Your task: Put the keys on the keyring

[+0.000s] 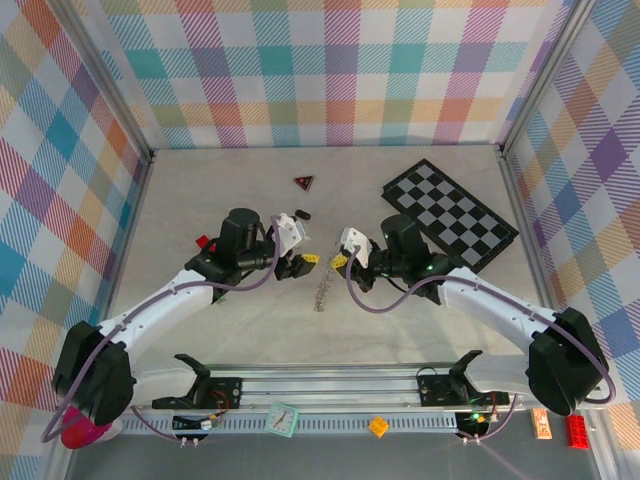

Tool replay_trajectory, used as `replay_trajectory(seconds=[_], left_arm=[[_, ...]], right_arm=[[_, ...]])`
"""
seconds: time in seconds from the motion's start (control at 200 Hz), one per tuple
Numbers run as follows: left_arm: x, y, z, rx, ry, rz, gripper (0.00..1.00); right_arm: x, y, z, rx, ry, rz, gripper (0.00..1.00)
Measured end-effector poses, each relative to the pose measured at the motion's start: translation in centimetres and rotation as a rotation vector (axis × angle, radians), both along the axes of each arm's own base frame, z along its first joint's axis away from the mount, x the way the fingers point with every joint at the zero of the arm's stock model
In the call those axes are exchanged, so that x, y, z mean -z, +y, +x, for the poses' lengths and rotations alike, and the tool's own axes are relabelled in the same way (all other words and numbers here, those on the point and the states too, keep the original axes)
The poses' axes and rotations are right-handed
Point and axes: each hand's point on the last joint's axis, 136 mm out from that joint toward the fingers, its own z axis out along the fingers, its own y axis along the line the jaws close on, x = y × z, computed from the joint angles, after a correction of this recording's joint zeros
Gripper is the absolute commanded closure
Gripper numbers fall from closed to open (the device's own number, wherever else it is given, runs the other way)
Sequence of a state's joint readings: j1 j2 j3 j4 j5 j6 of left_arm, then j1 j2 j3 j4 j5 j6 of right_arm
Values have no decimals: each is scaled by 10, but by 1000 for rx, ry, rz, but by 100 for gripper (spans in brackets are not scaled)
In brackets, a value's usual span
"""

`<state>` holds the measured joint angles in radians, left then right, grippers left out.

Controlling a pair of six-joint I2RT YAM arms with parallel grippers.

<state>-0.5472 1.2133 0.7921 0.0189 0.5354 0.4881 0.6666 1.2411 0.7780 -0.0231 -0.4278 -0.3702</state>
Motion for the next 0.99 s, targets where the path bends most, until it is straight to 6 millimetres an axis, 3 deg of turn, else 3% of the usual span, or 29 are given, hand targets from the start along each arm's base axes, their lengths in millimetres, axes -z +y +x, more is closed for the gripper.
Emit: replay_trajectory(seconds=[0.11, 0.255, 0.695, 0.995], left_arm=[[9, -2, -10, 44, 68, 4, 33], [23, -4, -18, 77, 166, -1, 32], [53, -13, -28, 67, 429, -115, 49], [48, -19, -31, 102, 445, -168, 57]], right_arm=[[4, 2, 0, -15, -4, -5, 100], [6, 3, -1, -35, -5, -9, 100], [2, 6, -3, -58, -19, 12, 100], [1, 7, -3, -58, -19, 14, 100]])
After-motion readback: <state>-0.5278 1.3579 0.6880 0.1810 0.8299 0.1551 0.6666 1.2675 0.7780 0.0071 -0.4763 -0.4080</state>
